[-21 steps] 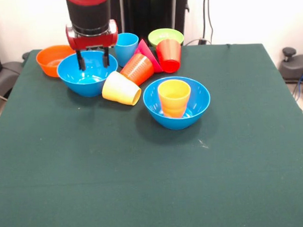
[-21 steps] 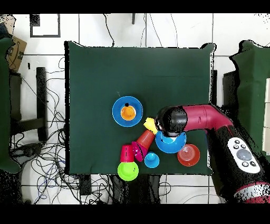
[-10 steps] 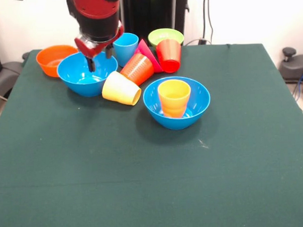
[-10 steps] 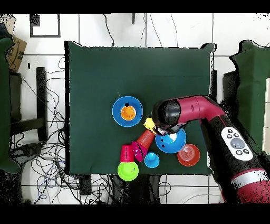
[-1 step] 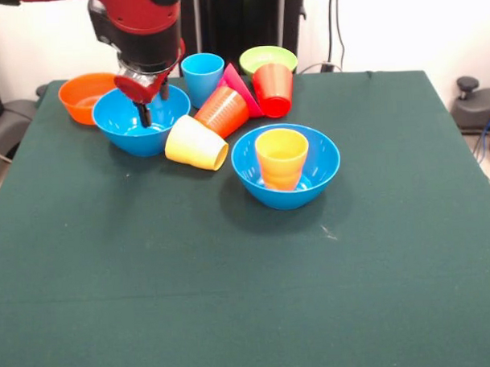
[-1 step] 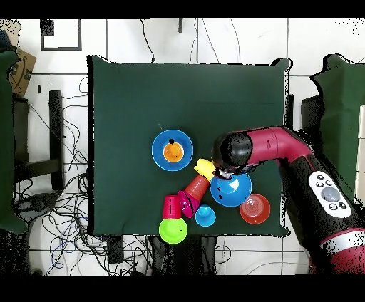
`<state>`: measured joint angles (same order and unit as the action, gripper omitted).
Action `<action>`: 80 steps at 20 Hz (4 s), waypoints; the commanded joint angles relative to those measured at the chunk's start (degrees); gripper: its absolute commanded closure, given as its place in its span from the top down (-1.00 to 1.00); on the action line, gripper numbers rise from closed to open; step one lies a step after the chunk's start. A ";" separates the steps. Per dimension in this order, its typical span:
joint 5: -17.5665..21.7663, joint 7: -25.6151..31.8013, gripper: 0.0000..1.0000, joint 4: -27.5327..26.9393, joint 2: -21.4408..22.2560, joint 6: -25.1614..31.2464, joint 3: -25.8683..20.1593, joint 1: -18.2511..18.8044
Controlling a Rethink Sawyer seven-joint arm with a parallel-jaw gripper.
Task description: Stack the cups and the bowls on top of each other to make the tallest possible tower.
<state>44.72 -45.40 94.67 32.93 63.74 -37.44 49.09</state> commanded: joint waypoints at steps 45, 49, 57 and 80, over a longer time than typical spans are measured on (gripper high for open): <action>9.54 8.02 1.00 -4.94 -7.23 -8.38 0.74 3.71; 9.95 7.06 1.00 -6.77 -9.74 -6.68 2.71 2.83; 11.17 4.97 1.00 -8.88 -12.73 -7.75 5.27 1.02; 5.95 -0.13 1.00 -0.98 -2.41 -10.62 4.06 -2.00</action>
<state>49.86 -45.40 90.66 25.07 54.28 -34.49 49.97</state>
